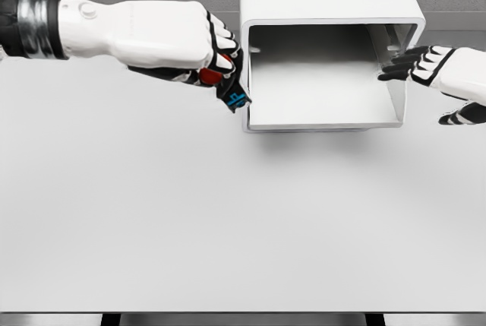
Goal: Slide open multi-storey tabletop storage cabinets and put open load switch and slide close multi-storey tabletop storage cabinets
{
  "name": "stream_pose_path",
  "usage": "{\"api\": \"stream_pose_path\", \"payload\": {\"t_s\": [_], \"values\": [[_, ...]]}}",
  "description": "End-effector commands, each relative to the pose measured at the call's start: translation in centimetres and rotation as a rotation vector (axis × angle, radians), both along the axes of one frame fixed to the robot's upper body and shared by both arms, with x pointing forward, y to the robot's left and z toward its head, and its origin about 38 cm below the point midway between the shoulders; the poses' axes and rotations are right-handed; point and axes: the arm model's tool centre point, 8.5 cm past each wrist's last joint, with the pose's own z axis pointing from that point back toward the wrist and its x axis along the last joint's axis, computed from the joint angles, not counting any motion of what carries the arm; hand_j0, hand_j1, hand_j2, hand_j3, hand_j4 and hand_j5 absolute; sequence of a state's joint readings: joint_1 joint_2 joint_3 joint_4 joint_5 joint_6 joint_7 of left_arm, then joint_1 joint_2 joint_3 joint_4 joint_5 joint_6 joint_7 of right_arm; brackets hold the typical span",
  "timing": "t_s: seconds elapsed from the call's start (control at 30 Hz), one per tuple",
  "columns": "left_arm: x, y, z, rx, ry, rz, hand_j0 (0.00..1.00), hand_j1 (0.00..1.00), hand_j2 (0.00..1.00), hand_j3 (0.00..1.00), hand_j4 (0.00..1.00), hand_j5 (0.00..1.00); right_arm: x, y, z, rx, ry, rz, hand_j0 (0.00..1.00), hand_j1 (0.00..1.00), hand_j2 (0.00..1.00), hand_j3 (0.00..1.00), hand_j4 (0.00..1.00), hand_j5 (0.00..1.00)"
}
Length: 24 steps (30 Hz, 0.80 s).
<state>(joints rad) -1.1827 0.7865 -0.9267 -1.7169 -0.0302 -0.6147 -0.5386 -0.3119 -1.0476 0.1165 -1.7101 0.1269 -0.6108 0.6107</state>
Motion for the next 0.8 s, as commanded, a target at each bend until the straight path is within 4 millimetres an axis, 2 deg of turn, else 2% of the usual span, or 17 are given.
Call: {"api": "stream_pose_path", "payload": {"t_s": [0.0,0.07,0.1,0.17,0.23,0.3,0.33,0.37,0.43,0.53,0.67,0.77], "values": [[0.8,-2.0,0.0,-0.036,0.024,-0.026,0.34,0.34,0.34,0.34,0.34,0.34,-0.5,-2.1,4.0,0.043,-0.097,-0.049,1.0,1.0,1.0,1.0,1.0,1.0],[2.0,-4.3,-0.4,-0.034,0.052,-0.048,0.34,0.34,0.34,0.34,0.34,0.34,-1.6,-4.2,4.0,0.058,-0.108,-0.111,1.0,1.0,1.0,1.0,1.0,1.0],[2.5,-4.9,-0.1,-0.042,0.053,-0.044,0.34,0.34,0.34,0.34,0.34,0.34,-1.9,-4.8,3.9,0.063,-0.11,-0.13,1.0,1.0,1.0,1.0,1.0,1.0],[3.9,-6.4,-0.4,-0.041,0.076,-0.036,0.34,0.34,0.34,0.34,0.34,0.34,-2.5,-5.9,2.9,0.072,-0.087,-0.164,1.0,1.0,1.0,1.0,1.0,1.0],[5.2,-7.5,-0.6,-0.057,0.096,-0.02,0.34,0.34,0.34,0.34,0.34,0.34,-3.2,-6.3,0.5,0.067,-0.018,-0.179,1.0,1.0,1.0,1.0,1.0,1.0],[5.9,-9.6,-1.4,-0.043,0.094,-0.019,0.34,0.34,0.34,0.34,0.34,0.34,-3.8,-6.5,-1.6,0.058,0.045,-0.187,1.0,1.0,1.0,1.0,1.0,1.0],[6.3,-10.6,-1.8,-0.024,0.077,-0.012,0.35,0.35,0.35,0.35,0.35,0.35,-4.3,-6.4,-3.4,0.052,0.097,-0.187,0.85,0.85,0.85,0.85,0.85,0.85],[6.4,-11.3,-2.1,-0.013,0.07,-0.012,0.35,0.35,0.35,0.35,0.35,0.35,-4.5,-6.2,-4.2,0.049,0.119,-0.183,0.73,0.73,0.73,0.73,0.73,0.73],[6.4,-11.9,-2.2,-0.01,0.065,-0.015,0.36,0.36,0.36,0.36,0.36,0.36,-4.8,-4.7,-6.7,0.044,0.193,-0.14,0.59,0.59,0.59,0.59,0.59,0.59],[6.9,-12.7,-2.5,-0.012,0.081,-0.012,0.36,0.36,0.36,0.36,0.36,0.36,-5.2,-2.4,-8.9,0.001,0.247,-0.071,0.59,0.59,0.59,0.59,0.59,0.59],[7.1,-13.6,-3.2,-0.017,0.106,-0.015,0.37,0.37,0.37,0.37,0.37,0.37,-5.2,-1.8,-9.0,0.002,0.249,-0.054,0.6,0.6,0.6,0.6,0.6,0.6],[8.5,-15.3,-5.2,0.021,0.128,0.03,0.39,0.39,0.39,0.39,0.39,0.39,-4.6,-0.9,-8.8,0.007,0.24,-0.028,0.6,0.6,0.6,0.6,0.6,0.6]]}}
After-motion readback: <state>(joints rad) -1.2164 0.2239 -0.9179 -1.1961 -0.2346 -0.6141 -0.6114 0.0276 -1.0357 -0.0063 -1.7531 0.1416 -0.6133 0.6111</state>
